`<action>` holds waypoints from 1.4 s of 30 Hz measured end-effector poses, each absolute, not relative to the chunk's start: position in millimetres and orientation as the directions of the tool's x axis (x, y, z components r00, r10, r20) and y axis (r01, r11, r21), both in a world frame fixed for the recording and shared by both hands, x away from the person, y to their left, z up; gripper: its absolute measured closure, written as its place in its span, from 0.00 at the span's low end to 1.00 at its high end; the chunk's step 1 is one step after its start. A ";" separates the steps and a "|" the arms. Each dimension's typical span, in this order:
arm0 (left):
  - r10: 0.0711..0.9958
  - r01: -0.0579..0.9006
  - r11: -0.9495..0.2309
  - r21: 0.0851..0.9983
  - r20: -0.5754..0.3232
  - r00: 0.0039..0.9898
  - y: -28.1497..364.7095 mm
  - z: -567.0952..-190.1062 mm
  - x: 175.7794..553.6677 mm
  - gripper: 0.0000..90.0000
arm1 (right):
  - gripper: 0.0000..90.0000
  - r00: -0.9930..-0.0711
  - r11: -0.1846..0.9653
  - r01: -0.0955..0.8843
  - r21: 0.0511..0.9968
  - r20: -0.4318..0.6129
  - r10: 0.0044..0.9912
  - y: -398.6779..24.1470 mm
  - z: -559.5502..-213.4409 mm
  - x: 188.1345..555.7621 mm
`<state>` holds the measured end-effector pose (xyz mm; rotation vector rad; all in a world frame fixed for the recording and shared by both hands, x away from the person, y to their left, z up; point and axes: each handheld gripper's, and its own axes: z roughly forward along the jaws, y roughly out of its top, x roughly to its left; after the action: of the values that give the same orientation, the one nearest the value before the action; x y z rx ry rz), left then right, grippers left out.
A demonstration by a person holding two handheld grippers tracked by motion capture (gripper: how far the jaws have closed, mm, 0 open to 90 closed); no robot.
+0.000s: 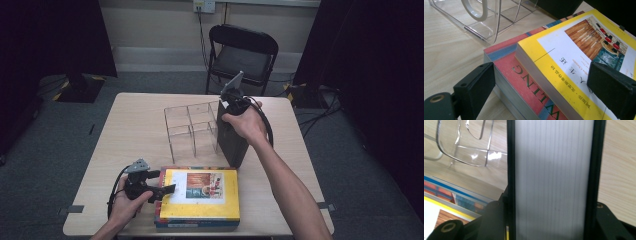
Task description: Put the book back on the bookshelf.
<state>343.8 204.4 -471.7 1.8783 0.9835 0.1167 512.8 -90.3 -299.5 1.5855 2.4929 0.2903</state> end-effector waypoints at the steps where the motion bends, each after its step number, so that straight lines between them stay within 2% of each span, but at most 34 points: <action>1: 0.672 0.578 -0.198 0.792 -0.320 0.668 204.4 -471.7 343.8 0.09 | 0.60 -0.419 0.415 0.873 0.255 -0.041 0.907 -90.3 -299.5 512.8; 20: 0.666 0.576 -0.195 0.794 -0.324 0.672 205.0 -472.6 344.5 0.09 | 0.60 -0.371 0.366 0.901 0.234 -0.025 0.928 -69.9 -306.1 559.9; 42: 0.667 0.578 -0.196 0.792 -0.324 0.671 205.3 -472.8 344.7 0.08 | 0.59 -0.367 0.366 0.898 0.245 -0.043 0.929 -61.2 -307.4 567.5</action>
<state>344.7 205.3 -472.8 1.8752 0.9796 0.1109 567.5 -61.2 -307.4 1.6552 2.4476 0.2690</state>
